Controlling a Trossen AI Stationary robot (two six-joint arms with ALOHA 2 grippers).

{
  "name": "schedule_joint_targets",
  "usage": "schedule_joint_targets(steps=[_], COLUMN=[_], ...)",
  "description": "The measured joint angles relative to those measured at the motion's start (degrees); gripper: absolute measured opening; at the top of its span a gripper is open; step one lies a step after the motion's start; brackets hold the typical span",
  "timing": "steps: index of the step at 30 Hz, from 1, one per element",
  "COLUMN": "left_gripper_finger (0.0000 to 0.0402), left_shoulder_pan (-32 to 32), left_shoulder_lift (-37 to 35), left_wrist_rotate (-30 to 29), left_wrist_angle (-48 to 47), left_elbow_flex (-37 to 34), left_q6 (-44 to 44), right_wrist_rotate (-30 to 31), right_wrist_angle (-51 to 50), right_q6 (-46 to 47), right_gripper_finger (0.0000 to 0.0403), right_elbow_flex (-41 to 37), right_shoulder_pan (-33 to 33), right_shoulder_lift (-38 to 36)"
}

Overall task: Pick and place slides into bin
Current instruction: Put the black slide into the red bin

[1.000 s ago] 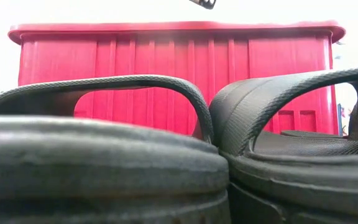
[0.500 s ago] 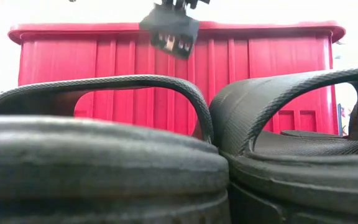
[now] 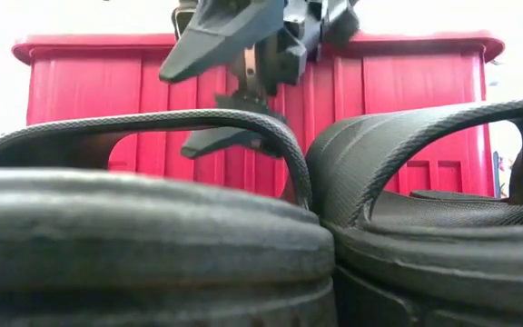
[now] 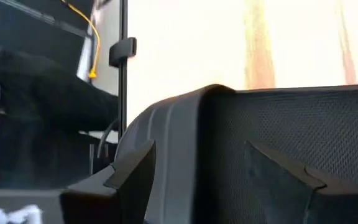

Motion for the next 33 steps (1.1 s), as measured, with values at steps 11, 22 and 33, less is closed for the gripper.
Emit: schedule_joint_targets(steps=[11,22,33], left_gripper_finger=[0.0021,0.0010,0.0026], left_shoulder_pan=[0.00,-0.02,0.00], left_shoulder_lift=[0.00,0.00,0.00], left_wrist_rotate=[0.00,0.00,0.00], left_wrist_angle=[0.00,0.00,-0.45], left_elbow_flex=[0.00,0.00,0.00], left_q6=[0.72,1.19,4.39], right_wrist_rotate=[-4.00,3.18,-4.08], right_wrist_angle=[14.32,14.74,19.95], right_q6=[8.31,7.25,7.52], right_gripper_finger=[0.0235,0.0144,0.0007], right_elbow_flex=[-7.92,-9.07,-9.10], right_shoulder_pan=[2.92,3.78,4.58], right_shoulder_lift=[0.00,0.00,-2.34])
